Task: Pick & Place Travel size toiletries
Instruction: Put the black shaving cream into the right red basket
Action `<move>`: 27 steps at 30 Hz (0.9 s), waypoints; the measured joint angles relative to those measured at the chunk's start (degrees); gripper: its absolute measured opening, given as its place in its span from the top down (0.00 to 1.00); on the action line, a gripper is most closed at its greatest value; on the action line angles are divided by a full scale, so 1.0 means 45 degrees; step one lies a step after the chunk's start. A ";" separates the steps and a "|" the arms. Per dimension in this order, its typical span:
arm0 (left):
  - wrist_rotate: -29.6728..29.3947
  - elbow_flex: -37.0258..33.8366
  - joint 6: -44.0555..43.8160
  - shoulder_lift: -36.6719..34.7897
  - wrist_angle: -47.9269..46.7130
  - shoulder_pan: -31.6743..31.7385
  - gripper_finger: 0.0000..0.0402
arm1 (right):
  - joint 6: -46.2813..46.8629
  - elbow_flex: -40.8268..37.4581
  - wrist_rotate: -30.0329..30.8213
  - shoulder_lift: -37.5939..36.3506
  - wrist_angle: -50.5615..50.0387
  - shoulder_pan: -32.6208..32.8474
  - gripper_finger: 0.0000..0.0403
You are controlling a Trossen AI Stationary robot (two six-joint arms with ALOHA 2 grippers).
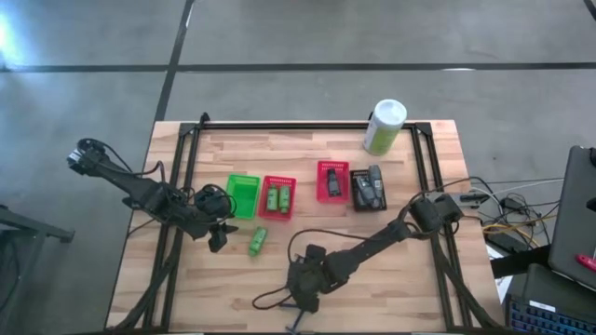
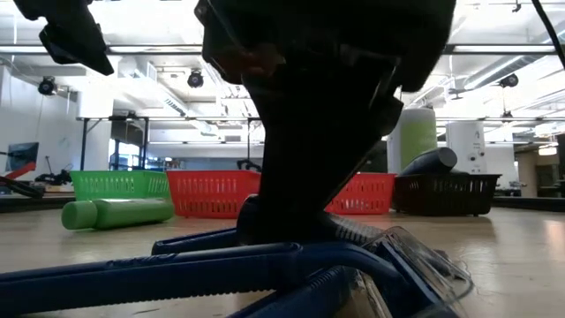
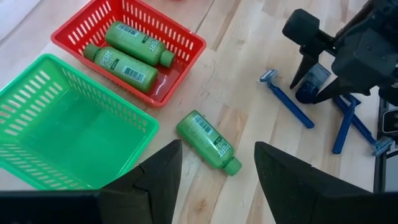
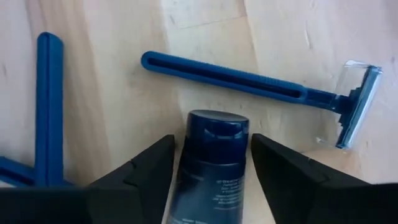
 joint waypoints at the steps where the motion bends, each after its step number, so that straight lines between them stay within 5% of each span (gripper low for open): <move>1: -0.0003 0.0000 0.0000 0.0000 -0.0004 0.0003 0.49 | 0.0077 0.0000 -0.0123 0.0000 -0.0006 -0.0003 0.50; 9: -0.0029 0.0000 0.0177 0.0000 0.0002 0.0003 0.49 | 0.2166 0.0170 -0.0286 -0.0895 -0.2325 -0.0012 0.70; 17: -0.0110 0.0000 0.0364 0.0019 0.0078 0.0003 0.49 | 0.6486 0.0164 0.2028 -0.3309 -0.5795 -0.0470 0.77; 22: -0.0272 -0.0005 0.0389 0.0029 0.0147 0.0003 0.49 | 1.0610 -0.0619 0.3778 -0.5148 -0.8818 -0.2097 0.75; 27: -0.0450 -0.0005 0.0384 0.0034 0.0159 0.0003 0.49 | 0.9653 -0.2798 0.2883 -0.6798 -0.6218 -0.5105 0.76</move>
